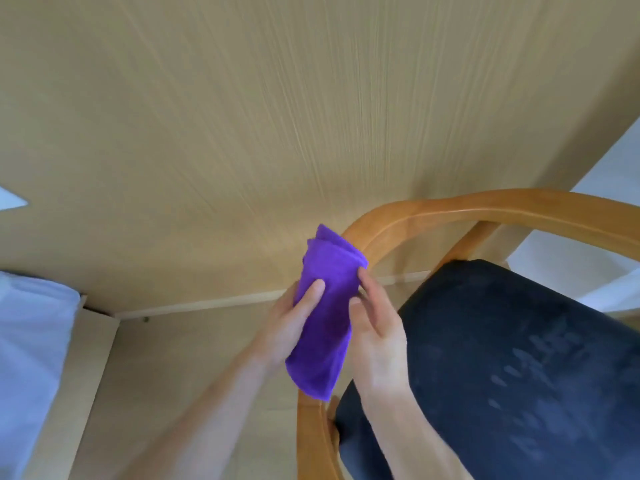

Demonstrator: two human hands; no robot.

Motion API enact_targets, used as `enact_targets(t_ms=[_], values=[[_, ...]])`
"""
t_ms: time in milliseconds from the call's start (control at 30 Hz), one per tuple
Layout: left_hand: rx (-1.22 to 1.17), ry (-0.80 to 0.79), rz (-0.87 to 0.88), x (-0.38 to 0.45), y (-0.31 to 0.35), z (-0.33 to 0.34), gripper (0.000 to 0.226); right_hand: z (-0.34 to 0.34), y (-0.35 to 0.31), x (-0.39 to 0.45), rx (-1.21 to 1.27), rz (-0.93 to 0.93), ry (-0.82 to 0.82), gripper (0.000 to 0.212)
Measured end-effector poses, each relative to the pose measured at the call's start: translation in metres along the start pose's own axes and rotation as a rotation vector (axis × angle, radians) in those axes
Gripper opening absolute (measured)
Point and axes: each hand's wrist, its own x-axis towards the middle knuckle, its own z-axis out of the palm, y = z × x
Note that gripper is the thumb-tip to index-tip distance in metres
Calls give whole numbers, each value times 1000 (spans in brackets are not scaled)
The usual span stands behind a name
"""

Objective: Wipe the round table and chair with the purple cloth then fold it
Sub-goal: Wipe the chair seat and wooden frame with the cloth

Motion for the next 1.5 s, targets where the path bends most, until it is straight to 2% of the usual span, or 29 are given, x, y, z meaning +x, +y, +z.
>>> enact_targets(t_ms=[100,267,367,433,500,600,700,800,867,967,1067,1133,1200,1300,1367,1433,1500], values=[[-59,-51,-9,-16,-5,-1,40,16,6,-18,-66,-4,-43,50],[123,-1,205,14,37,7,39,23,2,5,47,97,0,49],[209,-173,243,60,79,14,36,26,-5,32,134,113,41,59],[173,-322,159,88,99,20,58,28,-10,46,177,132,102,65],[121,-393,34,105,102,22,63,33,-14,51,125,133,140,67],[-18,-375,-113,109,92,19,50,43,-15,45,27,138,172,72],[-80,-374,-199,96,73,9,55,50,-11,31,-26,159,196,70],[-85,-348,-237,79,50,-4,65,58,-6,15,-21,161,220,56],[-68,-300,-175,63,33,-9,70,63,-3,4,37,143,239,48],[39,-177,3,34,21,-14,56,66,-6,-8,238,138,256,41],[201,-110,230,16,29,-12,38,64,-12,-10,482,242,304,32],[364,-79,422,27,49,-3,43,56,-19,-3,628,304,360,37],[597,-84,562,55,72,16,54,47,-24,13,716,282,387,39],[752,-137,586,110,110,39,63,34,-38,42,706,248,414,43],[781,-92,578,140,125,52,58,24,-43,62,654,243,422,52],[844,-81,538,141,127,60,44,12,-47,77,632,257,418,57],[947,-161,476,122,116,58,52,-1,-44,83,620,262,393,58]])
